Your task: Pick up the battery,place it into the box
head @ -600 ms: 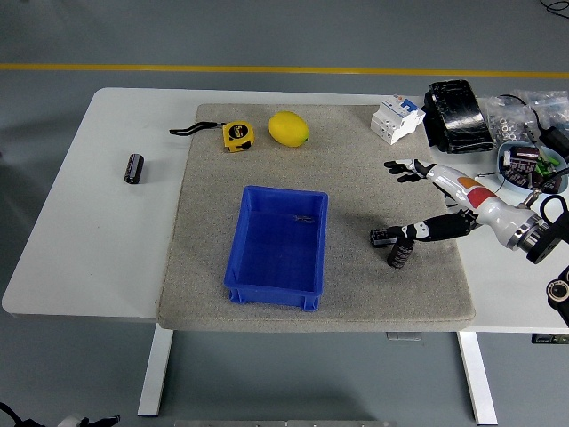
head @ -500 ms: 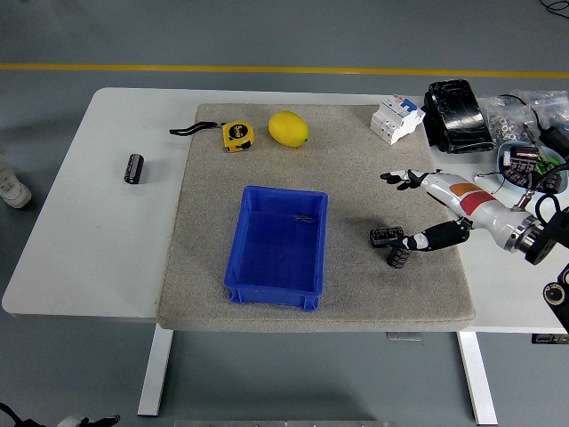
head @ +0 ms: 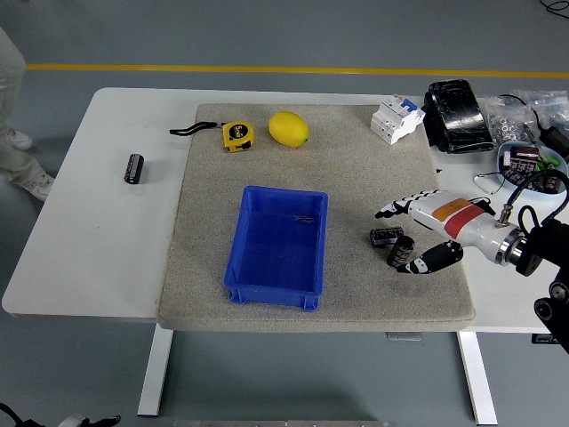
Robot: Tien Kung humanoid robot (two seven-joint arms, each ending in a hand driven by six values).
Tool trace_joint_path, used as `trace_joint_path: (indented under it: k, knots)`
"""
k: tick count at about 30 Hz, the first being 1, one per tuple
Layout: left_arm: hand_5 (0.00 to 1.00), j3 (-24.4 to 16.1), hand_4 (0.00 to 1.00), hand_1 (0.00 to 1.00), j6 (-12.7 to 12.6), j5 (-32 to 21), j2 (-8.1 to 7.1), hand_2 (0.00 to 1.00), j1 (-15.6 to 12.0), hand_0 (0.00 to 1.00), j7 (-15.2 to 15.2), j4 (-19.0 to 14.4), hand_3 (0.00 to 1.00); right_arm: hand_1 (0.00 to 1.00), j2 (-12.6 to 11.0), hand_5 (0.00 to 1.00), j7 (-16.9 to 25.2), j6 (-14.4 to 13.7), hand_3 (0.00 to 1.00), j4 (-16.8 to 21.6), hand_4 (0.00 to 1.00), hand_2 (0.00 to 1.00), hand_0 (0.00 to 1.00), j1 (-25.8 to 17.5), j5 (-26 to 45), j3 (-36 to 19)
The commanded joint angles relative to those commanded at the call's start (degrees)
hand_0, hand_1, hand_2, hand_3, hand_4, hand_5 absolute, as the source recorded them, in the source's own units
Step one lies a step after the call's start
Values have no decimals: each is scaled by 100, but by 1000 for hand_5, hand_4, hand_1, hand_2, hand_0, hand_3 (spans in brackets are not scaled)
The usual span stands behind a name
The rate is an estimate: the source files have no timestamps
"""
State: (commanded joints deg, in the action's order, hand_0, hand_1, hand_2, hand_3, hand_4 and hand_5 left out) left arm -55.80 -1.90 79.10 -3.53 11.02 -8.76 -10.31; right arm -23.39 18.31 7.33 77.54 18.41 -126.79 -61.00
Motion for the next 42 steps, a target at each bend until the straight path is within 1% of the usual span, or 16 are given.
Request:
trace_joint_path:
  k: [4, 5, 9, 10, 16, 17, 22, 23, 26, 28, 29, 34, 35, 37, 42]
  knots:
    - [713, 41, 714, 563, -1, -50, 1, 665, 2, 613, 7, 0, 700, 634, 8, 260, 40, -185, 733, -103, 998, 651, 650, 7, 39, 75]
    - [712, 45, 714, 563, -1, -55, 2, 665, 3, 614, 8, 0, 699, 532, 6, 206, 45, -224, 642, -127, 998, 545, 500, 14, 43, 99]
    - [712, 69, 714, 563, 1, -83, 4, 665, 2, 614, 10, 0, 699, 532, 17, 206, 49, -329, 642, -240, 998, 545, 500, 37, 60, 160]
    - [710, 79, 713, 563, 4, -91, 4, 664, 2, 613, 10, 0, 700, 498, 23, 84, 49, -334, 569, -275, 887, 506, 488, 41, 68, 166]
    - [710, 114, 713, 563, 12, -126, 4, 664, 0, 613, 3, -6, 700, 498, 40, 84, 60, -375, 569, -430, 887, 506, 488, 47, 91, 218]
    - [712, 119, 713, 560, 15, -127, 3, 664, 1, 612, 2, -7, 699, 479, 45, 37, 63, -387, 544, -449, 823, 488, 478, 47, 96, 224]
    - [712, 116, 713, 560, 22, -111, 3, 664, -10, 612, -13, -15, 699, 479, 70, 37, 84, -532, 544, -550, 823, 488, 478, 42, 143, 270]
    - [712, 118, 714, 558, 25, -112, 2, 663, -18, 611, -16, -17, 700, 442, 76, 2, 96, -574, 490, -567, 750, 456, 433, 36, 168, 278]
    - [712, 122, 714, 558, 35, -107, 2, 663, -35, 611, -28, -23, 700, 442, 81, 2, 120, -633, 490, -590, 750, 456, 433, 26, 210, 302]
    - [712, 117, 714, 558, 39, -96, 2, 663, -42, 611, -34, -26, 700, 442, 84, 2, 126, -649, 490, -596, 750, 456, 433, 20, 225, 308]
    - [711, 112, 714, 558, 40, -89, 2, 663, -50, 609, -36, -27, 701, 419, 88, 2, 128, -656, 466, -600, 736, 443, 404, 18, 233, 312]
    - [711, 73, 714, 558, 45, -40, 3, 663, -69, 609, -46, -28, 701, 419, 102, 2, 134, -657, 466, -618, 736, 443, 404, 12, 250, 315]
    - [715, 67, 716, 558, 47, -31, 3, 660, -72, 612, -47, -29, 703, 405, 103, 2, 133, -654, 455, -619, 734, 434, 387, 9, 254, 312]
    - [715, 60, 716, 558, 50, -20, 2, 660, -79, 612, -48, -29, 703, 405, 104, 2, 132, -650, 455, -615, 734, 434, 387, 4, 254, 305]
    - [714, 40, 715, 558, 54, 10, -5, 660, -85, 611, -47, -28, 703, 398, 98, 2, 134, -648, 451, -542, 733, 430, 385, 3, 266, 245]
